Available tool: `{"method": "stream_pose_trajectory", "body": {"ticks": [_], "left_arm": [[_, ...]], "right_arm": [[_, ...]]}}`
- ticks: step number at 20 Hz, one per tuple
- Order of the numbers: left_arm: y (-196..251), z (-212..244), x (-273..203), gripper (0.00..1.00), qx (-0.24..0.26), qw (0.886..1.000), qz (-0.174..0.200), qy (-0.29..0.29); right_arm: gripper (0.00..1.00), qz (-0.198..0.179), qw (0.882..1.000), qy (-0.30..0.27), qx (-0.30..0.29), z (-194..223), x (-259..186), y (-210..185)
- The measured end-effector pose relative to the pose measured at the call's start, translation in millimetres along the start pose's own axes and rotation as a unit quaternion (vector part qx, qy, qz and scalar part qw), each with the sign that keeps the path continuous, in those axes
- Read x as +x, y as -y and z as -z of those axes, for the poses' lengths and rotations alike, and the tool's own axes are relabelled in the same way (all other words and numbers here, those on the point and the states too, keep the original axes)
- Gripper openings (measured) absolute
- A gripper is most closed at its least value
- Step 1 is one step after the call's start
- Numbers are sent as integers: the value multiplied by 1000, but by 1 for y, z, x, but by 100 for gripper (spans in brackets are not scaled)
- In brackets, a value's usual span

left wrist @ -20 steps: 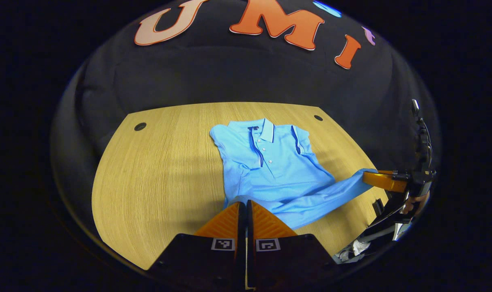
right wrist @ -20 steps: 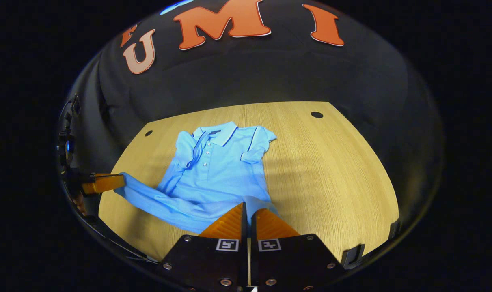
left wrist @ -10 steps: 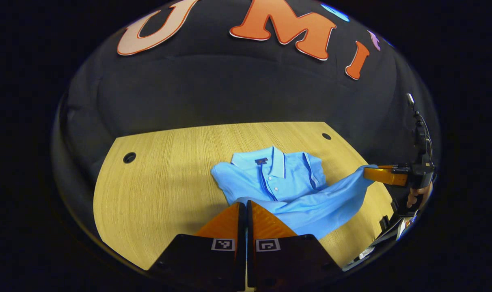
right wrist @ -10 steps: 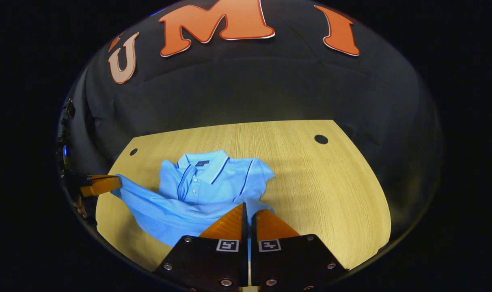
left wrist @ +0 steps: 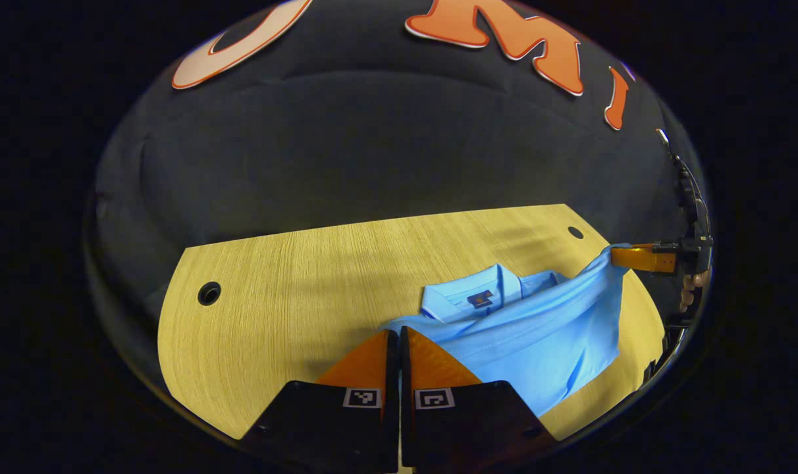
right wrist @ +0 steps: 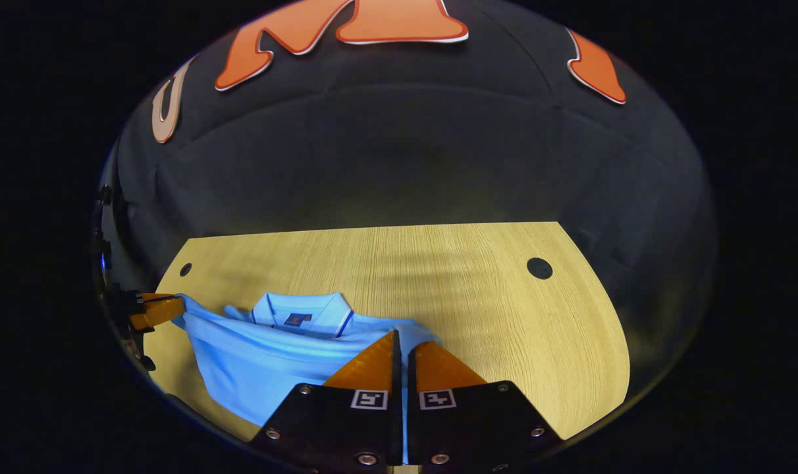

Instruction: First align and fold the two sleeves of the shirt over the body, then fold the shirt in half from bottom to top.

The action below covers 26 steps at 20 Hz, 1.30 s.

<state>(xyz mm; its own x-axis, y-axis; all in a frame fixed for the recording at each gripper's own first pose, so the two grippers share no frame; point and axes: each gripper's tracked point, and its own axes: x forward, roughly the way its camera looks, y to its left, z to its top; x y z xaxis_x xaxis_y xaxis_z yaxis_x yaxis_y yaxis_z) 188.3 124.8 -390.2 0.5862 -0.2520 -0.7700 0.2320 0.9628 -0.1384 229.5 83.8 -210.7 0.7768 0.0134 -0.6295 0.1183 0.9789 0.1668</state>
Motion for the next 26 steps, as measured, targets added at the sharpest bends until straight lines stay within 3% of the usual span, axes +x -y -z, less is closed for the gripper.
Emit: {"method": "stream_pose_trajectory", "body": {"ticks": [4, 6, 7, 9, 10, 12, 16, 21, 26], "left_arm": [[-6, -6, 26, 10, -3, 1000, -9, -7], [-4, -8, 31, 12, 0, 1000, -12, -10], [-1, -8, 28, 25, -3, 1000, -9, -11], [5, -8, 18, 53, -16, 1000, -4, -12], [6, -8, 13, 68, -23, 1000, -7, -11], [8, -12, -8, 98, -35, 999, -15, 0], [22, -21, -58, 98, -29, 998, -35, 45], [62, -24, -150, 98, -10, 992, -53, 111], [108, -18, -238, 99, 4, 980, -78, 184]], "right_arm": [[4, 1, 1000, -11, 18, -6, 34, 3], [11, -3, 999, -22, 35, -3, 37, 3], [19, 6, 999, -23, 32, -4, 36, 8], [46, 19, 1000, -15, 17, -5, 27, 17], [64, 18, 1000, -8, 13, -8, 20, 18], [80, 11, 1000, 9, 10, -11, 0, 17], [94, 4, 999, 48, -15, -8, -52, 20], [98, -9, 992, 109, -58, 0, -133, 20], [98, -20, 983, 162, -80, 19, -217, 23]]}}
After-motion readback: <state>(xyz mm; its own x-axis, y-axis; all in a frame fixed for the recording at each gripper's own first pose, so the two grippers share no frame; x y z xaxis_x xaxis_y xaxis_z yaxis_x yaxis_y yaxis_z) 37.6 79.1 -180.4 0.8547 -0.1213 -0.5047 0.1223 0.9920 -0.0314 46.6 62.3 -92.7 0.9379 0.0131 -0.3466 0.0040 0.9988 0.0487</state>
